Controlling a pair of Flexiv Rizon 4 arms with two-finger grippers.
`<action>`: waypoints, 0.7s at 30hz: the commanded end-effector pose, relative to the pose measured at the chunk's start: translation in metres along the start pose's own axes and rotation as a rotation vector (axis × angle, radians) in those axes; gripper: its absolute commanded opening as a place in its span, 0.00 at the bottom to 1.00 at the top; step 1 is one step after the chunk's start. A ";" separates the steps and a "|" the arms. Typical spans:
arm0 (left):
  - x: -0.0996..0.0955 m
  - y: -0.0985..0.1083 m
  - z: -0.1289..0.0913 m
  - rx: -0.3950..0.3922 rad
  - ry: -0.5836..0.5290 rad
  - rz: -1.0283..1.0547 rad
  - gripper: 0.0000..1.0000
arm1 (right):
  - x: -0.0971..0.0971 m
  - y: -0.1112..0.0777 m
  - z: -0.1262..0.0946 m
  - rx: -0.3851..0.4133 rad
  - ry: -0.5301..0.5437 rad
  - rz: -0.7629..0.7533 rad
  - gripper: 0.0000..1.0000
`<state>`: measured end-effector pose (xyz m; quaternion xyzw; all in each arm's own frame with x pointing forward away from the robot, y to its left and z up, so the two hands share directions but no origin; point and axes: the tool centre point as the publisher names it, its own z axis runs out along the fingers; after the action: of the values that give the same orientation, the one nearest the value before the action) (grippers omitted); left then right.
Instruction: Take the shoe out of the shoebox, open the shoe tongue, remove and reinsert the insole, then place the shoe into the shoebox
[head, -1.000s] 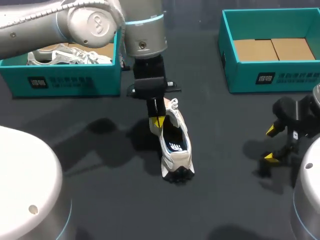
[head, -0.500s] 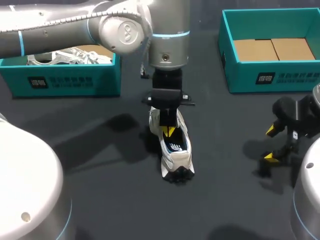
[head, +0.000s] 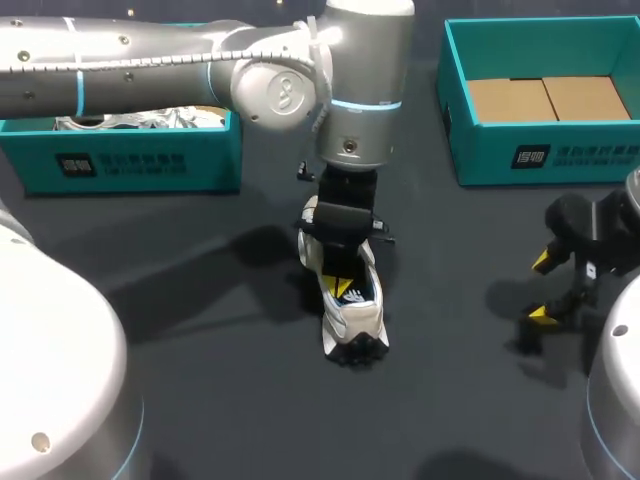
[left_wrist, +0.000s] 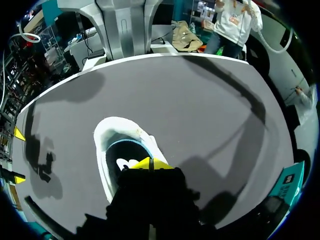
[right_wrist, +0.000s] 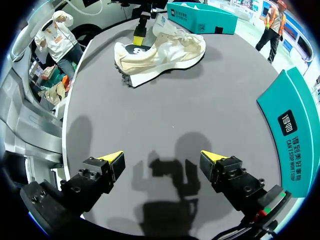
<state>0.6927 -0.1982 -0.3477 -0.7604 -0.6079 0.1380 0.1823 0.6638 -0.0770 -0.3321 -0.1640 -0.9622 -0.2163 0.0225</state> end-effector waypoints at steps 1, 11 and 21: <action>-0.004 0.004 0.008 0.004 0.017 0.003 0.00 | 0.002 0.000 0.000 0.002 -0.003 0.001 1.00; -0.001 0.006 0.012 -0.019 -0.034 0.017 0.00 | 0.002 0.000 0.000 0.002 -0.003 0.001 1.00; -0.016 -0.017 0.008 -0.035 -0.220 0.028 0.00 | 0.002 0.000 0.000 0.002 -0.003 0.001 1.00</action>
<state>0.6825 -0.2166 -0.3399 -0.7585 -0.6076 0.1930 0.1352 0.6633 -0.0773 -0.3317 -0.1642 -0.9622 -0.2163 0.0223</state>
